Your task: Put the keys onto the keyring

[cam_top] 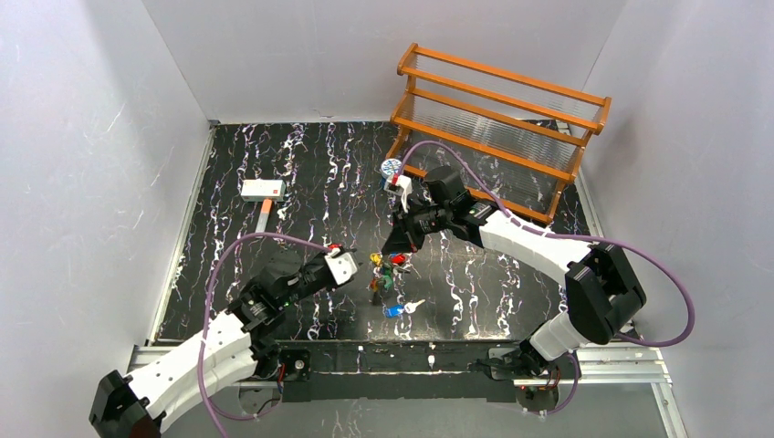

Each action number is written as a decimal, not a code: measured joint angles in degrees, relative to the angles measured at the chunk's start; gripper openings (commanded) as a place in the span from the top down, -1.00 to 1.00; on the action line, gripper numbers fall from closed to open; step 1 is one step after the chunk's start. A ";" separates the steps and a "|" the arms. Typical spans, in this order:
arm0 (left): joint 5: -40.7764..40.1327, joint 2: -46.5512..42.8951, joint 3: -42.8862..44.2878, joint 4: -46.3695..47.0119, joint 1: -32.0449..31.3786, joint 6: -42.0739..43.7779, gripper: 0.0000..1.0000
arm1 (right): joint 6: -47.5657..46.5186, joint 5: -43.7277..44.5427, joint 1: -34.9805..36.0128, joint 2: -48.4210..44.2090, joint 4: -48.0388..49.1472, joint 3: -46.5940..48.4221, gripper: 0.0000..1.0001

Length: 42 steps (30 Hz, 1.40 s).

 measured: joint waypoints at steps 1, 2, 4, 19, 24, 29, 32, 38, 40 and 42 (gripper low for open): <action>-0.35 0.42 0.00 0.20 0.00 0.11 0.33 | -0.31 -0.22 0.00 0.00 -0.07 0.00 0.97; -0.72 1.05 0.00 0.70 0.00 0.26 0.33 | -0.55 -0.46 0.00 0.00 -0.13 0.00 0.97; -0.96 2.29 0.02 2.25 0.00 0.24 0.34 | -1.09 -0.92 0.00 0.00 -0.17 0.00 0.97; 4.07 8.85 0.42 12.00 0.00 -8.04 0.38 | -1.64 -1.92 0.00 0.00 -0.59 0.02 0.97; 4.83 8.90 -0.33 15.47 0.00 -9.81 0.39 | -1.62 -1.92 0.00 0.00 -0.59 0.02 0.97; 4.87 10.49 -0.46 17.27 0.02 -10.60 0.42 | -1.60 -1.90 0.00 0.00 -0.59 0.04 0.97; 2.99 9.81 -0.59 17.51 0.02 -10.78 0.40 | -1.60 -1.90 0.00 0.00 -0.59 0.04 0.97; -3.34 5.75 -0.98 16.68 0.02 -11.21 0.40 | -1.60 -1.90 0.00 0.00 -0.59 0.04 0.97; -4.76 5.75 -0.98 15.78 0.02 -11.30 0.41 | -1.57 -1.90 0.00 0.00 -0.59 0.04 0.97; -5.60 6.40 -1.01 14.60 0.02 -11.61 0.41 | -1.57 -1.90 0.00 0.00 -0.61 0.11 0.97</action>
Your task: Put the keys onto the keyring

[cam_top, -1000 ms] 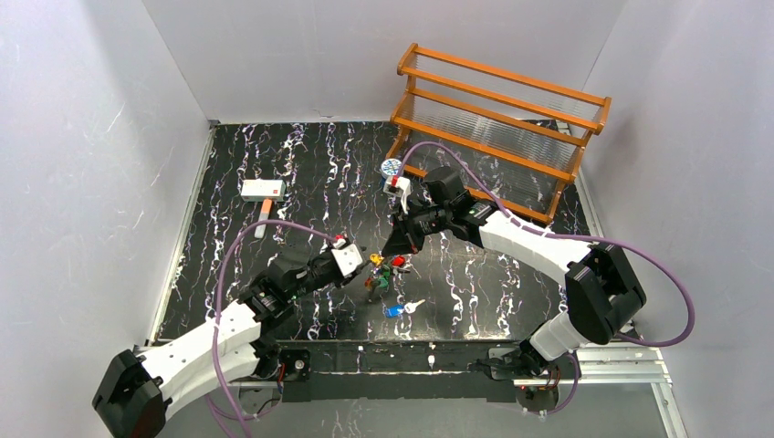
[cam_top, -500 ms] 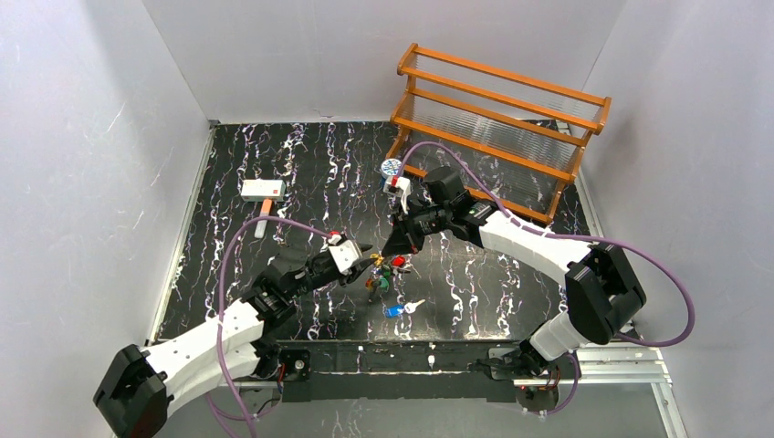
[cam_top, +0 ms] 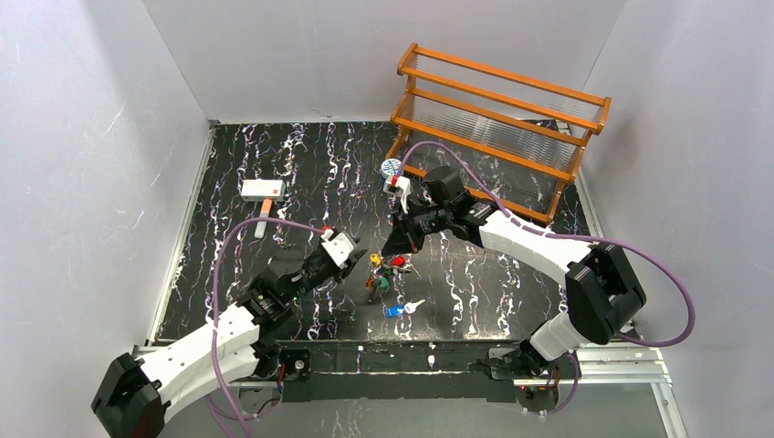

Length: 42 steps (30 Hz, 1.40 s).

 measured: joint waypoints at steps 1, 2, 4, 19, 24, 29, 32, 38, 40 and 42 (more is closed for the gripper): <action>-0.15 0.39 0.00 -0.28 0.00 -0.20 0.42 | 0.00 0.00 0.00 0.00 0.02 0.04 0.97; -0.22 1.01 0.00 -0.55 0.00 -0.52 0.42 | 0.00 0.00 0.00 0.00 0.00 0.13 0.97; -0.09 2.32 0.00 -0.94 0.00 -1.14 0.42 | 0.00 0.02 0.00 0.00 0.02 0.22 0.97; 7.13 6.80 -0.44 5.70 0.09 -4.96 0.43 | 0.26 1.60 0.00 0.02 -0.37 0.26 0.97; 11.08 6.51 -1.07 8.41 0.07 -5.25 0.43 | 0.79 2.43 0.00 0.02 -0.35 0.26 0.97; 14.03 7.02 -1.70 9.42 0.07 -5.35 0.43 | 1.64 2.43 0.00 0.02 -0.15 0.26 0.97; 14.73 7.61 -1.73 9.64 0.07 -5.20 0.43 | 1.79 2.40 -0.02 0.02 0.02 0.26 0.97; 15.69 9.53 -1.73 10.01 0.07 -4.96 0.46 | 2.19 2.32 0.00 0.02 0.48 0.26 0.97; 16.26 9.70 -1.84 9.97 0.07 -4.92 0.47 | 2.27 2.38 -0.02 0.02 0.83 0.26 0.97; 16.52 9.57 -2.14 10.03 0.07 -4.72 0.47 | 2.49 2.43 -0.02 0.02 1.01 0.26 0.97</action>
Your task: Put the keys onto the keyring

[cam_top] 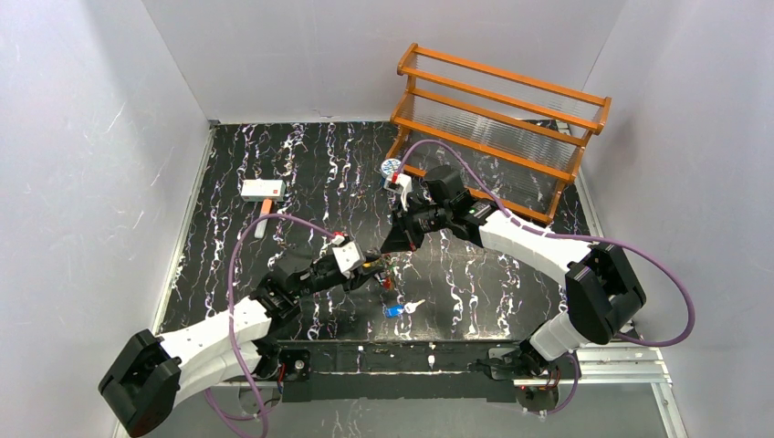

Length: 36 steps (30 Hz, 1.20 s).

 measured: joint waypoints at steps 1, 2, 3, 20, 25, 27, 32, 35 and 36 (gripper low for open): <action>0.02 -0.13 -0.22 -0.02 0.00 0.02 0.47 | 0.20 0.00 -0.02 0.00 0.02 0.00 0.97; -0.04 -0.35 -0.39 -0.09 0.00 0.09 0.47 | 0.44 -0.02 -0.02 0.00 0.11 0.00 0.97; -0.11 -0.74 -0.50 -0.24 0.00 0.13 0.46 | 0.59 -0.02 -0.02 0.00 0.20 0.00 0.97; -13.49 -9.70 -1.77 -6.27 0.00 1.77 0.43 | 0.22 1.75 -0.04 -4.98 16.85 -11.72 0.97; -12.87 -8.98 -1.77 -6.97 0.00 2.38 0.43 | -1.29 1.18 -0.02 -4.83 19.10 -16.28 0.97; -12.68 -9.01 -1.79 -6.95 0.00 2.58 0.43 | -1.92 0.55 0.11 -4.74 19.78 -17.35 0.97; -12.52 -9.01 -2.29 -6.97 0.00 2.62 0.43 | -3.58 -0.94 0.74 -4.42 20.39 -18.69 0.97; -10.78 -8.66 -2.32 -6.62 0.00 2.60 0.43 | -4.48 -2.16 1.01 -4.31 20.81 -18.82 0.97; -9.62 -8.37 -2.32 -6.29 0.00 2.60 0.43 | -4.85 -2.62 1.01 -4.24 20.85 -18.82 0.97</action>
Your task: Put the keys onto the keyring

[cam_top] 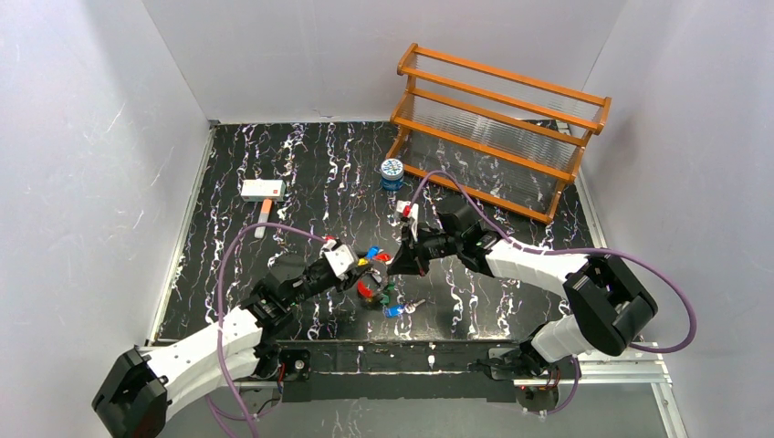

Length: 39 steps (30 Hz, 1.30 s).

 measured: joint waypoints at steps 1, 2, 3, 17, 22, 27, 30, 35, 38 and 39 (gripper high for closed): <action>1.40 0.39 -0.02 0.42 0.00 -0.04 0.43 | -0.52 -0.57 0.07 0.04 0.02 0.00 0.97; 2.47 0.76 -0.13 0.94 -0.02 -0.09 0.43 | -0.74 -0.90 0.09 0.09 0.04 0.00 0.97; 3.74 1.18 -0.39 1.70 -0.02 -0.33 0.44 | -0.98 -1.18 0.09 0.11 0.17 0.00 0.97; 10.40 9.46 -4.94 13.16 -1.05 -7.10 0.47 | -2.01 -3.63 0.09 0.13 3.02 0.00 0.97; 8.35 12.11 -5.29 16.59 -1.81 -9.14 0.47 | -1.99 -4.72 0.09 0.13 3.06 0.02 0.97; 5.20 13.38 -5.53 18.75 -2.12 -11.28 0.56 | -2.01 -5.14 0.07 0.13 3.39 0.07 0.97; 4.37 13.75 -5.60 20.15 -2.29 -12.11 0.60 | -2.01 -5.35 0.04 0.13 3.58 0.28 0.97; 4.00 14.71 -5.60 22.14 -2.32 -13.33 0.62 | -2.03 -5.84 0.04 0.13 4.26 0.50 0.97; 4.24 15.54 -5.60 23.41 -2.32 -13.38 0.75 | -2.14 -6.25 0.02 0.42 4.33 0.81 0.97; 4.48 15.74 -5.60 23.69 -2.32 -13.46 0.83 | -2.16 -6.34 0.02 0.52 4.35 0.85 0.97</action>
